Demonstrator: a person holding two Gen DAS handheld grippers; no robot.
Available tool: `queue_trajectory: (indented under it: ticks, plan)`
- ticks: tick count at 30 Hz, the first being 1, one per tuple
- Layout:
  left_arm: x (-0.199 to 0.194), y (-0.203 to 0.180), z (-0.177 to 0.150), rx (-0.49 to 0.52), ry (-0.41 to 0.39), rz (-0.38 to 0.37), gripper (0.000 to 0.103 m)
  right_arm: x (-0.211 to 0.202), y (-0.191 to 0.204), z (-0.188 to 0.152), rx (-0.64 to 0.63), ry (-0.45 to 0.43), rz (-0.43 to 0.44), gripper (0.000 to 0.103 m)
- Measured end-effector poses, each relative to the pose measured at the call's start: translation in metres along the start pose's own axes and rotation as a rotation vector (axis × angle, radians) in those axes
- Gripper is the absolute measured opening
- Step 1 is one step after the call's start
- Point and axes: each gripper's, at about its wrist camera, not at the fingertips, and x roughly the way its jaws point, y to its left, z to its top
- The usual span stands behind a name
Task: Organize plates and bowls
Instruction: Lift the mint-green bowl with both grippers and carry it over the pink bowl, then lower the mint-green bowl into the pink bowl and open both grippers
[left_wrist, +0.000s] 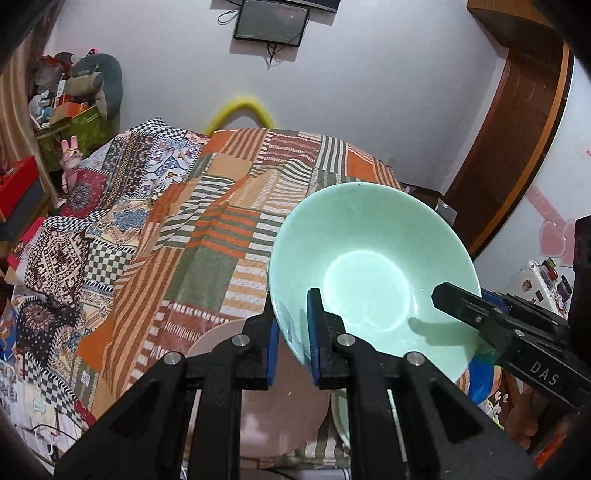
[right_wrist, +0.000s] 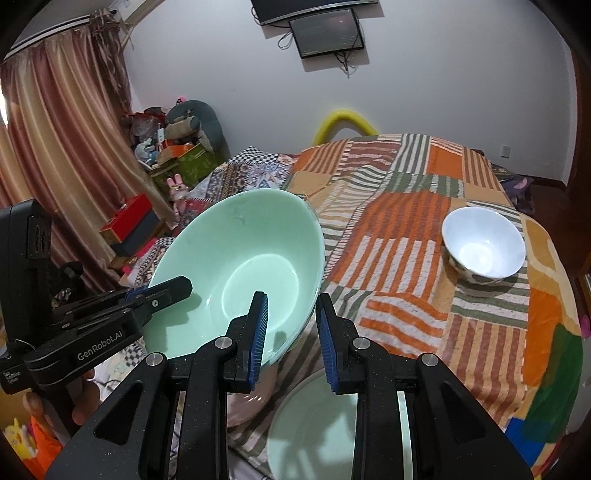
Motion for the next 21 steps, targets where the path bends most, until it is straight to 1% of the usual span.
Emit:
queue_trajectory:
  ticks: [11,21]
  plan:
    - [-0.006,0.021,-0.022,-0.025,0.023,0.041,0.013,0.008,0.018,-0.018,-0.011,0.043,0.034,0.024]
    - [0.010,0.048,-0.045,-0.083,0.093,0.059,0.013,0.031,0.032,-0.035,-0.014,0.120,0.049,0.024]
